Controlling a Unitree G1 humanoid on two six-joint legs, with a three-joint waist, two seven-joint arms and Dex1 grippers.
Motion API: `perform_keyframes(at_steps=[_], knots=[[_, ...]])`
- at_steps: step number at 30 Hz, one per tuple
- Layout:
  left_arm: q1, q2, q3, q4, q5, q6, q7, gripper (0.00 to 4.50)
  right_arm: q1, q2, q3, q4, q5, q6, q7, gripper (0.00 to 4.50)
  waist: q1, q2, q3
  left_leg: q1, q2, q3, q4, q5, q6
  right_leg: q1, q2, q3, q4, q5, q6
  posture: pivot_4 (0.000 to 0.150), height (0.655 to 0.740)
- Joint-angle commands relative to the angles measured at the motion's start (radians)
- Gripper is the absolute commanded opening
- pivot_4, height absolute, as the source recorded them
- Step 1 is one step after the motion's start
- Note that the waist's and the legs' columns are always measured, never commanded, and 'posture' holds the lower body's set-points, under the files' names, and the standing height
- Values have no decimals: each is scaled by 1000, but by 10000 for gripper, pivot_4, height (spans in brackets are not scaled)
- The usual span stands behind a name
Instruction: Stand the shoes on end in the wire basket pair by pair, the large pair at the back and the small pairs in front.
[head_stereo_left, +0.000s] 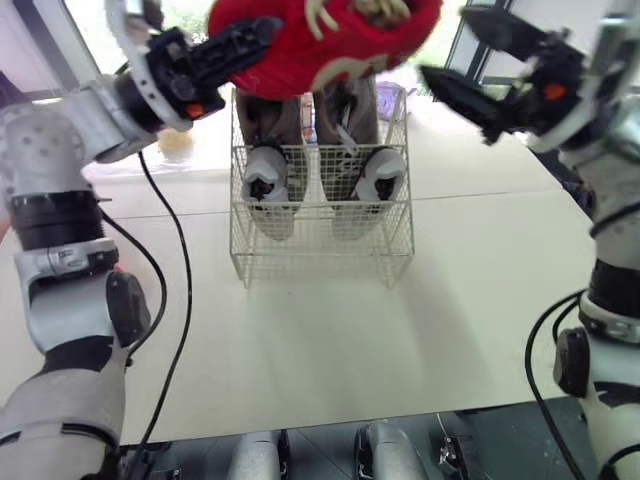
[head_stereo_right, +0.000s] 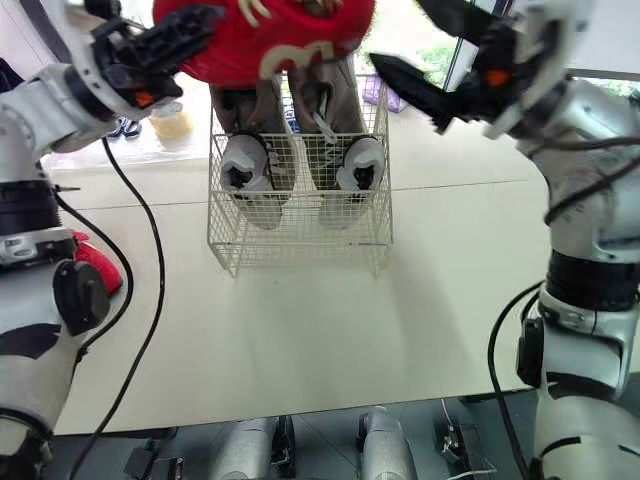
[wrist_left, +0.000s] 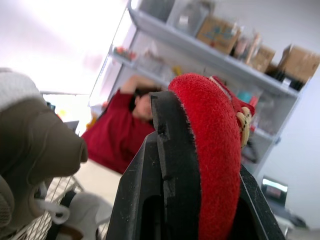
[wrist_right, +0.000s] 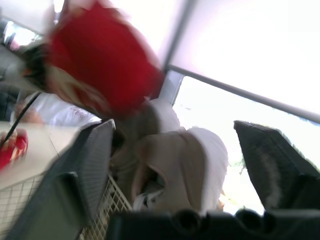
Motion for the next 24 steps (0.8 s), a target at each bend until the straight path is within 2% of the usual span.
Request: perform_keyframes(at_steps=[1, 4, 9, 13, 17, 24], knots=[[22, -100, 101, -133, -129, -73, 195, 6658, 9, 172, -101, -116, 364, 70, -308, 44547, 1, 0, 0, 0, 0, 0, 0, 0, 0, 0, 0, 0, 1, 0, 0, 1500, 6797], [79, -219, 149, -234, -237, -156, 343, 6658, 1, 369, -93, -166, 519, 3, -501, 44547, -2, 1, 0, 1, 0, 0, 2, 1, -1, 0, 0, 1, 5, 0, -1, 1500, 6797], [163, -363, 99, -335, -246, -284, 463, 6658, -29, 555, 87, -203, 440, -57, -540, 44547, -4, 1, 0, 0, 0, -1, 4, 0, 0, -1, 0, 1, 7, 0, -1, 1500, 6797], [182, -376, 79, -333, -274, -316, 474, 6658, -43, 580, 105, -189, 462, -92, -529, 44547, 4, 0, 0, -4, 0, -1, 8, -1, 2, -3, 0, 0, 8, 0, 0, 1500, 6797], [207, -372, 62, -327, -308, -322, 465, 6658, -41, 563, 139, -158, 400, -109, -499, 44547, 5, 0, 0, -4, 0, -1, 9, -2, 4, -2, 0, 1, 7, 0, 0, 1500, 6797], [253, -380, 1, -348, -317, -328, 463, 6658, -60, 557, 153, -136, 382, -127, -456, 44547, 2, 0, 0, -4, 0, -1, 9, -2, 4, -3, 0, 0, 8, 0, 0, 1500, 6797]])
